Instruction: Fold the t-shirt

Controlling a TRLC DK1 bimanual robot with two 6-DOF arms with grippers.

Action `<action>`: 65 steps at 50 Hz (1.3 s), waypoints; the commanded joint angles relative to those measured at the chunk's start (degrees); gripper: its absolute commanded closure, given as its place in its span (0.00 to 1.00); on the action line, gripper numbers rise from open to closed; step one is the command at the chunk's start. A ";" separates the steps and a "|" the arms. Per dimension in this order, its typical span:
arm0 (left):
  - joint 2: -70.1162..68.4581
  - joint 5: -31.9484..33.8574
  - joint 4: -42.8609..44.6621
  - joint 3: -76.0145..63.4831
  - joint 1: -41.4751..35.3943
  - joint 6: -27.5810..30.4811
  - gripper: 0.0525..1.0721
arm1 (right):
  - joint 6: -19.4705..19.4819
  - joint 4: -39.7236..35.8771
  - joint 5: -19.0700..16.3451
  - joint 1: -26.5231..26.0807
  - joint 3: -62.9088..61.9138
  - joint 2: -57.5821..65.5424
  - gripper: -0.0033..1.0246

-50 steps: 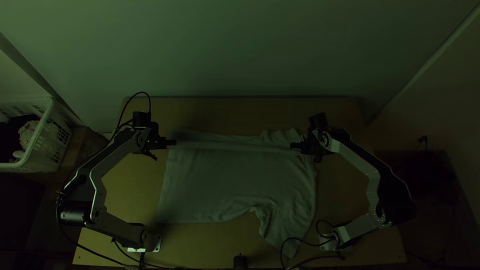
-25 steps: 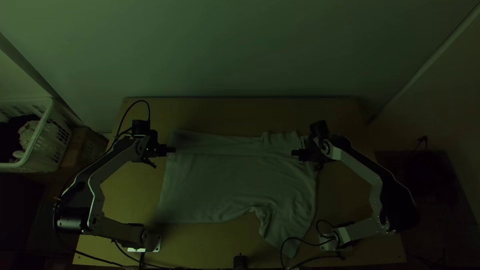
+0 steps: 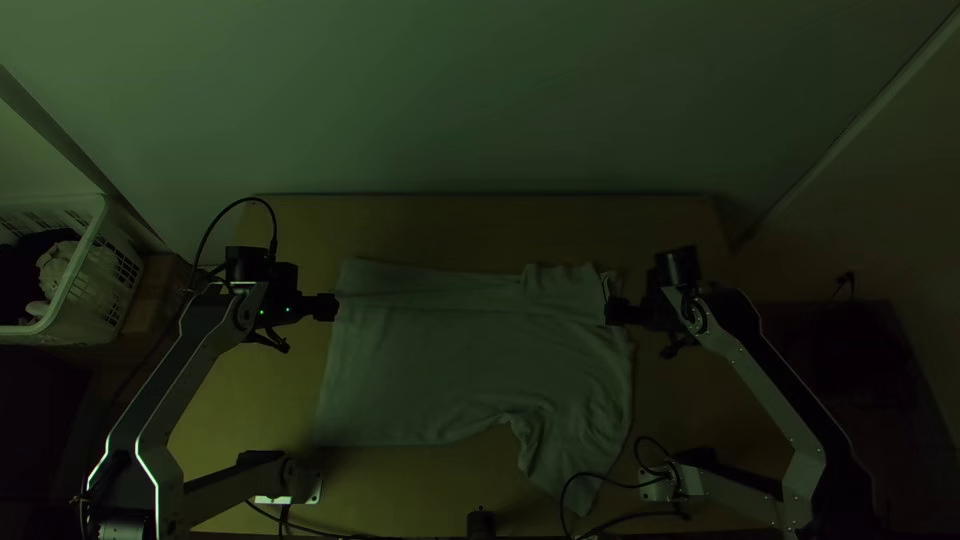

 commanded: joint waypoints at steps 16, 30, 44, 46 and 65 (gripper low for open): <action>-13.38 2.28 -16.87 -5.14 -0.35 8.10 0.05 | 2.11 -11.98 0.16 1.12 -4.41 -11.50 0.04; -16.54 -2.55 -29.35 -7.96 -0.35 14.34 0.05 | 10.98 -22.00 -6.78 3.76 -9.68 -16.24 0.05; -15.66 -6.24 -37.26 -12.18 -0.44 16.63 0.05 | 15.29 -25.07 -11.35 7.54 -13.55 -14.31 0.05; -15.57 -6.51 -38.05 -13.14 -1.06 16.98 0.05 | 15.38 -25.07 -11.79 7.98 -13.81 -13.52 0.05; -8.63 -12.22 -40.43 -16.75 -10.11 21.29 0.05 | 17.49 -24.63 -12.67 12.11 -15.22 -11.59 0.05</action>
